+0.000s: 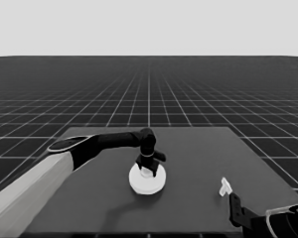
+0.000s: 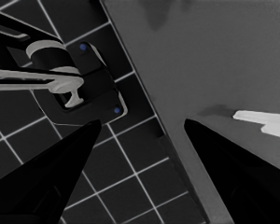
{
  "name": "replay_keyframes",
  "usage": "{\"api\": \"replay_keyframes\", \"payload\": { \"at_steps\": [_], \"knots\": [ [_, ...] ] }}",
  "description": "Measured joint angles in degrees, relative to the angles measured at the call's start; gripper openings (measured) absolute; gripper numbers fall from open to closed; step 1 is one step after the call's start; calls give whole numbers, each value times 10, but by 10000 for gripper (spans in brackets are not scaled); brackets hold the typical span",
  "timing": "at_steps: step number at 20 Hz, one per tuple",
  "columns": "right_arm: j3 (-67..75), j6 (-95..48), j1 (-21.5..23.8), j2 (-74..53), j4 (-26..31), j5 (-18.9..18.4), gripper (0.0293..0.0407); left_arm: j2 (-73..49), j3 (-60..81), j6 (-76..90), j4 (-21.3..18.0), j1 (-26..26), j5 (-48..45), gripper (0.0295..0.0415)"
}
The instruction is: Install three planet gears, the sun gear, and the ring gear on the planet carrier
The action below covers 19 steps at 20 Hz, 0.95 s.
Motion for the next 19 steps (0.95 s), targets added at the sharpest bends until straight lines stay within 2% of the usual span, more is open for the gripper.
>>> {"api": "replay_keyframes", "payload": {
  "at_steps": [4,6,8,14,15,16,17,19],
  "knots": [
    [0,0,0,0,0,0,385,0,0,0,0,0,0,385],
    [0,0,0,0,0,0,385,-7,24,-209,-34,-40,10,386],
    [0,0,0,0,0,0,385,-7,29,-281,-46,-55,14,385],
    [0,0,0,0,0,0,385,-7,30,-317,-52,-62,16,385],
    [-88,176,156,25,202,-60,393,-160,285,-40,-14,-111,-183,408],
    [-189,268,227,67,287,-112,392,-386,480,233,10,-166,-305,414],
    [-262,318,249,102,320,-146,389,-542,593,409,23,-198,-376,401],
    [-342,360,260,140,344,-179,385,-681,701,574,36,-226,-443,388]
  ]
}}
